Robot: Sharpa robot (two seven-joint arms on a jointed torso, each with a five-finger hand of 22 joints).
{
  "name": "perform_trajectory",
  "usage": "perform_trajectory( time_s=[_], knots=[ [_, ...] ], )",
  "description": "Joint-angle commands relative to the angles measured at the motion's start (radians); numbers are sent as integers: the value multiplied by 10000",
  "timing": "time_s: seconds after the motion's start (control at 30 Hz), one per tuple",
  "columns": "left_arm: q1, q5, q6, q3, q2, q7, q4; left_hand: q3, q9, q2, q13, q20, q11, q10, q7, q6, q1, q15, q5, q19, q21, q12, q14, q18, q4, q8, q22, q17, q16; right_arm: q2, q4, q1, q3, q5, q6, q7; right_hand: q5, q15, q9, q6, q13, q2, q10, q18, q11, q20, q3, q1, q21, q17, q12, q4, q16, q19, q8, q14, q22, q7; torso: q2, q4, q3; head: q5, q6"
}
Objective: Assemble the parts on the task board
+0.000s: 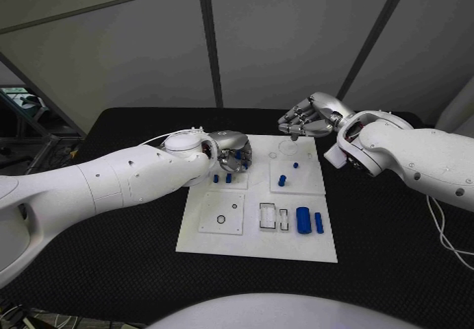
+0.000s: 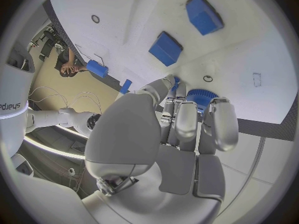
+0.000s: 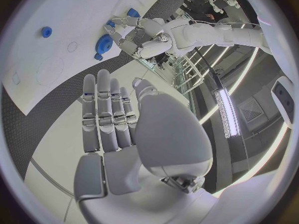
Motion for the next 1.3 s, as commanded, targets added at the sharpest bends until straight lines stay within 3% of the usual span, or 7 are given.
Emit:
perform_trajectory(
  time_s=[0.03,0.17,0.33,0.57,0.77,0.97,1.3],
  knots=[
    [-28,58,-132,-18,-65,-25,59,44,11,103,39,-7,10,85,6,97,10,-28,-17,79,66,29,19,-11,-8,21,470,-3,33,5,14,13,4,-31,-29,101,41,41,10,-63,-17,-8,-52,105,29,13,68,83,-46,4,-37,6,-29,75,-13,-31,-16,9,3,7,-7,5,7],
    [-29,72,-233,17,-167,-17,169,64,10,100,43,-12,6,113,7,125,1,-32,-19,90,90,22,23,-17,-26,20,494,3,40,2,5,11,4,-31,-36,105,41,41,10,-63,-17,-8,-52,105,29,13,68,83,-46,4,-37,6,-29,75,-13,-31,-16,9,-1,5,-2,17,14],
    [-29,56,-297,186,-286,-28,320,69,8,90,44,-14,7,122,11,132,-9,-33,-21,93,98,16,27,-19,-34,16,502,17,48,7,-24,7,4,-31,-45,116,41,41,10,-63,-17,-8,-52,105,29,13,68,83,-46,4,-37,6,-29,75,-13,-31,-16,9,-4,10,-5,27,35],
    [-30,107,-310,673,-608,-98,723,77,4,75,45,-17,9,132,16,139,-22,-33,-24,92,97,5,32,-19,-47,7,504,24,55,4,-53,-14,4,-31,-51,127,41,41,10,-63,-17,-8,-52,105,29,13,68,83,-46,4,-37,6,-29,75,-13,-31,-16,9,-20,14,-2,62,46],
    [-33,187,-214,923,-969,-173,1051,87,-2,39,47,-20,10,157,17,155,-45,-34,-28,94,104,-13,39,-21,-75,-7,514,30,64,-7,-66,-36,4,-31,-48,136,41,41,10,-63,-17,-8,-52,105,29,13,68,83,-46,4,-37,6,-29,75,-13,-31,-16,9,-11,26,-11,74,61],
    [-36,379,-41,995,-1303,-287,1186,88,-6,19,48,-22,11,169,19,163,-63,-33,-31,94,106,-24,42,-21,-85,-14,518,29,68,-16,-76,-55,4,-31,-40,138,41,41,10,-63,-17,-8,-52,105,29,13,68,83,-46,4,-37,6,-29,75,-13,-31,-16,9,-14,12,9,115,52],
    [-139,652,132,1010,-1552,-394,1199,88,-14,-9,48,-22,15,184,24,175,-117,-31,-35,83,87,-50,42,-17,-88,-33,507,11,66,-11,-81,-63,4,-31,-26,136,41,41,10,-63,-17,-8,-52,105,29,13,68,83,-46,4,-37,6,-29,75,-13,-31,-16,9,2,-7,8,175,72]
  ],
)
